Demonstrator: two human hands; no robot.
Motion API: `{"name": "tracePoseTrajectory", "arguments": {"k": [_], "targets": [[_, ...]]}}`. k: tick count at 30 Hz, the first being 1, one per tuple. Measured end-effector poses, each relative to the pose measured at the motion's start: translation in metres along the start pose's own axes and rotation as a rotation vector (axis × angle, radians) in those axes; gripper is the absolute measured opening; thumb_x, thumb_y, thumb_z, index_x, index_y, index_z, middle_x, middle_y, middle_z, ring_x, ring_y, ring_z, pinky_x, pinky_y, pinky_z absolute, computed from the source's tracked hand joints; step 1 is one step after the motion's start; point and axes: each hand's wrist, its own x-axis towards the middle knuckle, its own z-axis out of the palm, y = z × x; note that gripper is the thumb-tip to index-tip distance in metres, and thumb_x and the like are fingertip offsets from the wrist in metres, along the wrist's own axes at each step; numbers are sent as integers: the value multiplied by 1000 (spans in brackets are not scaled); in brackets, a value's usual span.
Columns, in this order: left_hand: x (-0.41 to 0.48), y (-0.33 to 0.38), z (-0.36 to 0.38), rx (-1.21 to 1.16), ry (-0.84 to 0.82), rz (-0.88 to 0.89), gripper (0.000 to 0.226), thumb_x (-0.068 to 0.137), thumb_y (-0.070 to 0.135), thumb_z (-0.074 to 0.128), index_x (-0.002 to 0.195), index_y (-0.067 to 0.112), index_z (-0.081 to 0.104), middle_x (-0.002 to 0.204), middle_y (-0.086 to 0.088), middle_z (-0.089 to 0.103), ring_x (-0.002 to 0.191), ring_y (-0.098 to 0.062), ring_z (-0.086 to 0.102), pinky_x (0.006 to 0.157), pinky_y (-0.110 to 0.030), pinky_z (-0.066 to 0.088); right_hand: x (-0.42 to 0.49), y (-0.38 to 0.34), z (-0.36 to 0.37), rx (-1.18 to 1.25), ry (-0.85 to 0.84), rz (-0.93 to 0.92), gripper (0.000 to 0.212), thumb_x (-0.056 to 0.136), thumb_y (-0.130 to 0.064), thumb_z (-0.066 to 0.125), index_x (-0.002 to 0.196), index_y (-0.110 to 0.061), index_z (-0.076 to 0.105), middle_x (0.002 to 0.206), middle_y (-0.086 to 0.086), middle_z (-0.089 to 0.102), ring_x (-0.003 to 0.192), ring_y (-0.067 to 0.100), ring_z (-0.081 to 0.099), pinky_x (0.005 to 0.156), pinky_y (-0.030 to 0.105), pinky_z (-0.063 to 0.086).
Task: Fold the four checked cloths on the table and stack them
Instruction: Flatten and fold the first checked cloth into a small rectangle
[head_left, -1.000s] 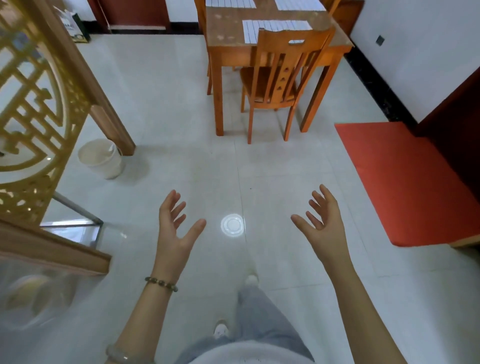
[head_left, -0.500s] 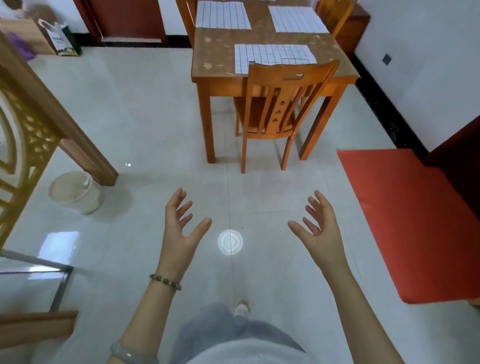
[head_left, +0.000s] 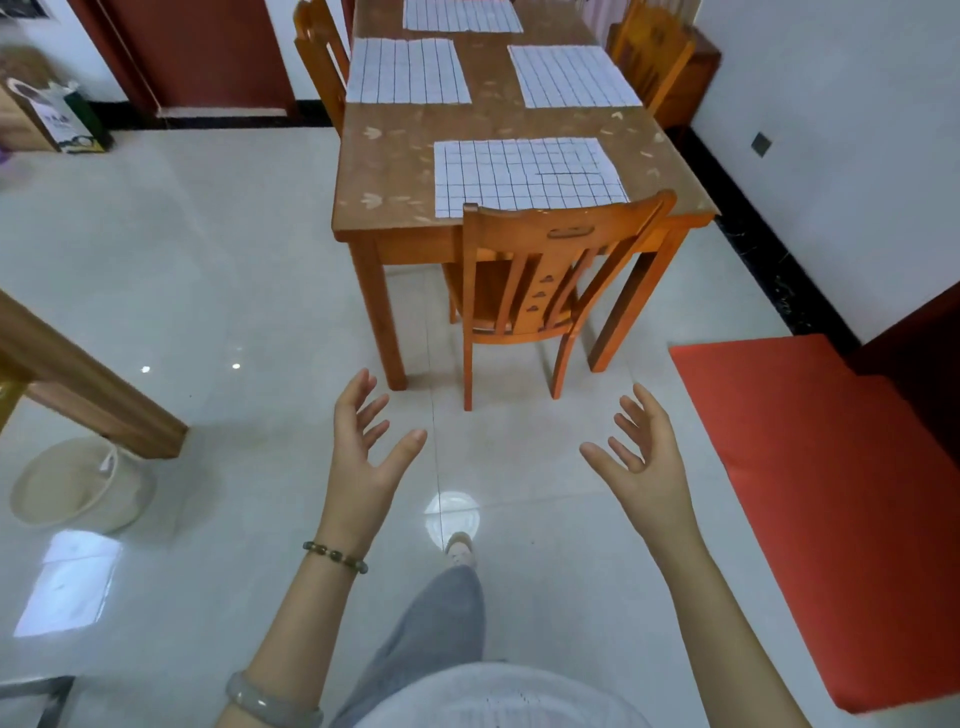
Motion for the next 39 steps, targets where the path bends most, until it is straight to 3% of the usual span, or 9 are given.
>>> {"name": "tracePoseTrajectory", "arguments": {"k": [10,14,18,21,26,32,39], "targets": [[177,12,50,0,-78,42,77,77,33,69,141,32,27,145,10,35,127,-5,43,101,-23,41,162,-40,18,-5,58,-35,81,79,-14,75,145,-29,30,141,-7,42,130,11,43,105,33,43],[226,10,69,-12,-92,53,73,76,34,69,136,40,30,141,18,37,126,-1,44,101,-23,41,212,-46,18,8,63,-52,78,79,-13,75,138,-39,31,141,-8,42,130,10,43,104,31,43],[271,6,89,4,-85,51,73,77,35,68,138,42,29,144,15,37,126,1,43,102,-24,40,266,-44,18,-12,23,-36,80,79,-15,76,144,-29,33,145,-7,42,131,9,43,106,35,43],[308,2,110,-20,-54,36,78,76,37,69,143,34,29,146,11,36,128,-1,43,103,-26,40,315,-43,15,13,-9,-38,86,76,-14,79,147,-27,31,142,-7,43,131,7,43,105,31,43],[377,7,150,-74,42,12,84,70,46,68,143,29,30,146,10,38,128,-3,44,104,-27,39,409,-53,1,90,-54,-79,79,79,1,72,143,-26,34,144,-4,43,128,-2,44,105,28,42],[445,15,198,-73,131,4,81,75,35,71,144,27,30,147,11,36,129,-4,43,108,-41,40,512,-62,-17,79,-151,-100,76,81,1,71,140,-32,35,142,-12,43,131,3,43,108,31,40],[490,14,221,-58,179,-43,82,71,42,70,142,31,31,144,12,39,128,-5,45,107,-36,40,585,-61,-16,59,-219,-70,78,80,2,71,142,-30,35,138,-17,45,129,4,45,106,29,42]]}}
